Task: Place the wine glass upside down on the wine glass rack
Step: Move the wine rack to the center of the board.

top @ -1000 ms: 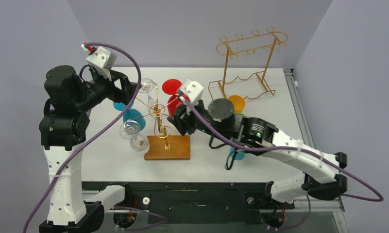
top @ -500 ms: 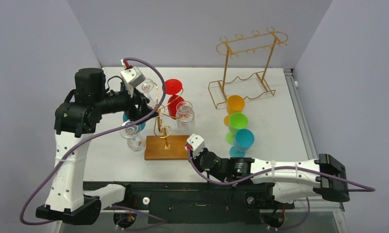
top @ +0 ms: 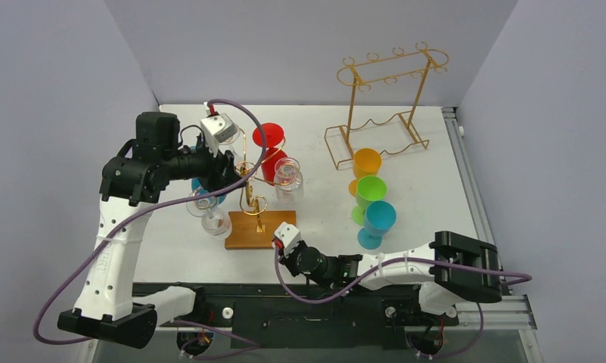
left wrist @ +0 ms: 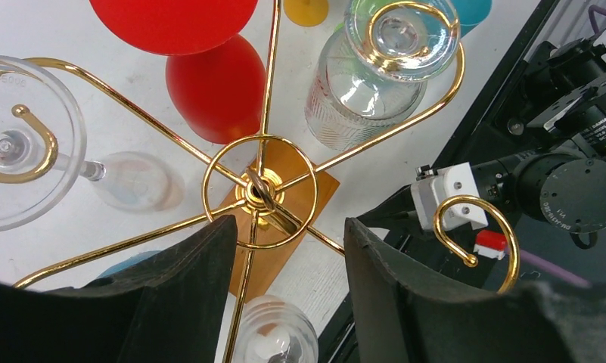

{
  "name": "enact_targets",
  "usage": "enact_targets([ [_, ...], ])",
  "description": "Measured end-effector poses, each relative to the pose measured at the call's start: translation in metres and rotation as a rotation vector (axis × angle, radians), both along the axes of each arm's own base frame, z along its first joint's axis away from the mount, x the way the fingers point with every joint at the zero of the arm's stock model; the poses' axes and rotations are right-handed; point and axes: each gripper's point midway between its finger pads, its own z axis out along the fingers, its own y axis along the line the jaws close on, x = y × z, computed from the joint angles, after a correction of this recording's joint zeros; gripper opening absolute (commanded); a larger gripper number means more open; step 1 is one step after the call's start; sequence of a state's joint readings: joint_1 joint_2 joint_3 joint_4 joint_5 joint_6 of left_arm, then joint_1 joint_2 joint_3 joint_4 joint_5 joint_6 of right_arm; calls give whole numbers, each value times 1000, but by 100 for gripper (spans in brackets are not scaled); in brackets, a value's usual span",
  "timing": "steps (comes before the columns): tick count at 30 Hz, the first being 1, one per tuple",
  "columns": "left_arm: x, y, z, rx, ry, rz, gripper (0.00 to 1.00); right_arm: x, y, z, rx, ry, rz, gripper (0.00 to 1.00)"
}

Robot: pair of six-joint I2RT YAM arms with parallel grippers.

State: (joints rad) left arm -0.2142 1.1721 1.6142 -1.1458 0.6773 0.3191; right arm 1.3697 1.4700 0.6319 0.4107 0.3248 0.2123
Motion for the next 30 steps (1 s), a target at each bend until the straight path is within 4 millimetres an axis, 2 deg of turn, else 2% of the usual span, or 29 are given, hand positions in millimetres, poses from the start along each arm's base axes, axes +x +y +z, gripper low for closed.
enact_targets([
  [14,9,-8,-8,-4,-4,-21,41,9,8,-72,-136,29,0,0],
  [19,8,-10,-8,-3,-6,-28,40,18,21,-79,-146,37,-8,0],
  [30,14,-10,-9,11,-22,-26,32,34,49,-80,-107,33,-17,0],
])
